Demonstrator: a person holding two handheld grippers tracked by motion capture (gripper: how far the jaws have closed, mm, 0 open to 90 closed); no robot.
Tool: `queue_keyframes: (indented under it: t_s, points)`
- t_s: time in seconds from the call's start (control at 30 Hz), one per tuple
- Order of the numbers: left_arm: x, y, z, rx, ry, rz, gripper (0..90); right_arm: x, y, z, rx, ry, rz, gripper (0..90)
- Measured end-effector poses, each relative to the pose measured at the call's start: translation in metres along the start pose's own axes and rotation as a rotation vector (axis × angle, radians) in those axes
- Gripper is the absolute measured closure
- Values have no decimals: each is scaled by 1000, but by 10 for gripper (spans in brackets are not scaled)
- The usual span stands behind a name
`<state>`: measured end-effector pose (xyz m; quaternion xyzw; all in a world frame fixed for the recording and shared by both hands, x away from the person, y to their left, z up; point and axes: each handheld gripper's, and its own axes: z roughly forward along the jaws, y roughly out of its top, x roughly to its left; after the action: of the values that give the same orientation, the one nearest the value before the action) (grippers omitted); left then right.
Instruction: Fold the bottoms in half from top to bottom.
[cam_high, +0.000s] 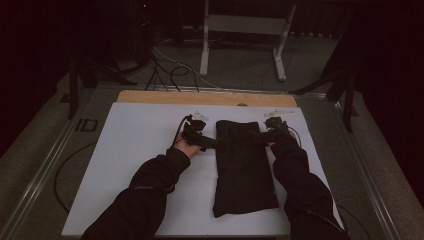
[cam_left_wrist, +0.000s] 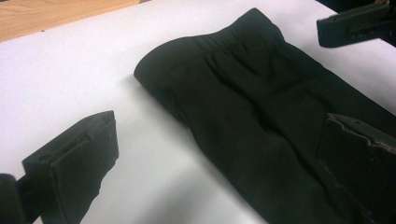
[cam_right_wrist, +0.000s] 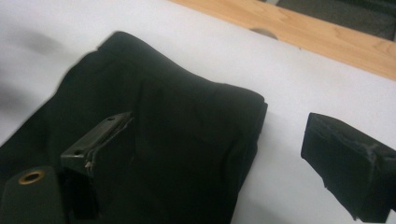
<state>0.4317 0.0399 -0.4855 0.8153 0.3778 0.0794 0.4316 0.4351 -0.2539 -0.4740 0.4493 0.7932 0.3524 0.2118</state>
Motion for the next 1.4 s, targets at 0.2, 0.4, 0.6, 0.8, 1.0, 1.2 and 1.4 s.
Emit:
queue_keyframes:
  t_s: [0.2, 0.4, 0.6, 0.8, 1.0, 1.2, 1.4]
  points:
    - [3, 0, 12, 45, 11, -31, 0, -2, -3, 10, 31, 0, -3, 99]
    - [8, 1, 30, 139, 3, -54, 0, -5, -6, 24, 45, -8, 49, 95]
    - [12, 0, 39, 141, -36, -82, 60, -10, -6, 32, 50, -21, 98, 103]
    - [14, 2, 45, 114, -39, -97, 162, -15, -9, 37, 62, -9, 122, 136]
    - [17, -2, 50, 114, -45, -92, 294, -17, -12, 44, 91, -24, 129, 176]
    - [20, -5, 51, 97, -40, -98, 386, -18, -19, 51, 129, -19, 146, 187]
    - [21, -4, 52, 105, -64, -116, 500, -15, -19, 52, 125, -19, 113, 283]
